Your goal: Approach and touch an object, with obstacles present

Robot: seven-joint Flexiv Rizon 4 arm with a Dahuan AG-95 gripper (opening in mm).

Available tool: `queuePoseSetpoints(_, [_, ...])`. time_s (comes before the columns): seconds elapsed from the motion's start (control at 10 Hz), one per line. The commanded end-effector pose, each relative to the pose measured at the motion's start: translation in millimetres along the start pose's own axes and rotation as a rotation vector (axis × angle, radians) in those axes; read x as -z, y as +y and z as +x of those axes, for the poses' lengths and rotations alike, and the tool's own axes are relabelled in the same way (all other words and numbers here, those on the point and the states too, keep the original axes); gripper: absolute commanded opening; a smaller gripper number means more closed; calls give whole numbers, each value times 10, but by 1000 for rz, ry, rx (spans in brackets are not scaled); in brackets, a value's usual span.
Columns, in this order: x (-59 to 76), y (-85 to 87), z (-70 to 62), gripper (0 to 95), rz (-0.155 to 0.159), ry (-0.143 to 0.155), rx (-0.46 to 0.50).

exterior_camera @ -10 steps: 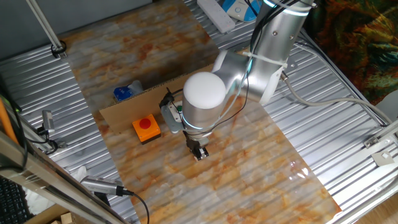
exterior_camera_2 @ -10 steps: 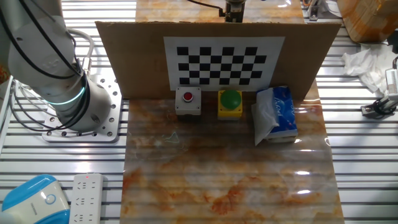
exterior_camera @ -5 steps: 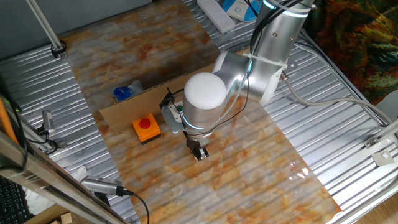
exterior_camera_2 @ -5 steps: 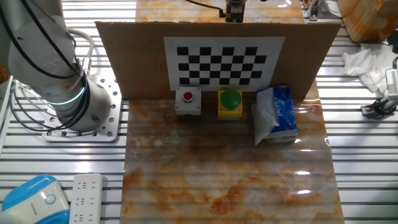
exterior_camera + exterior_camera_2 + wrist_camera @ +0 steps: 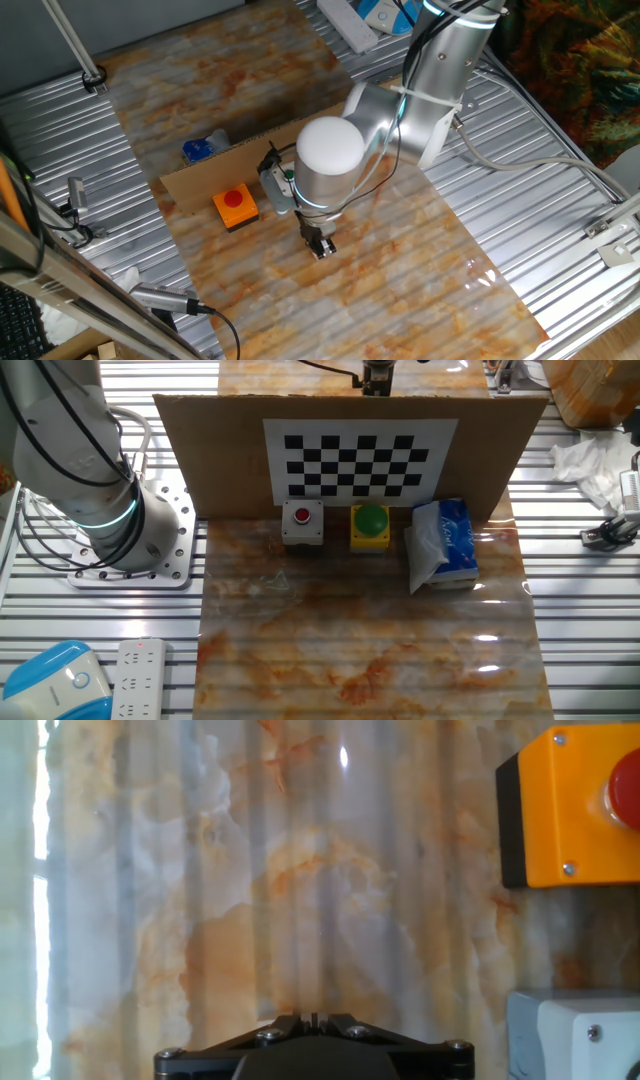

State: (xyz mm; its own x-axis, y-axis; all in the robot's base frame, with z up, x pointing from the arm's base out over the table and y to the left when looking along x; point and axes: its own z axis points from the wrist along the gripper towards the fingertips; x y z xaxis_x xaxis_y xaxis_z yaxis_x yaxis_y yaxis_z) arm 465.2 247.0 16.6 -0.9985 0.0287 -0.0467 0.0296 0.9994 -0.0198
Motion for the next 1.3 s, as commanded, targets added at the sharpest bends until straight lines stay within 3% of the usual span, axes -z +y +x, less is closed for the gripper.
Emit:
queuePoseSetpoints(0.1, [-2,9,0,0,2,-2,-1])
queuePoseSetpoints(1.0, [-4,51,9,0,6,-2,-10])
queuePoseSetpoints(1.3, [97,8,-39,0,4,2,-8])
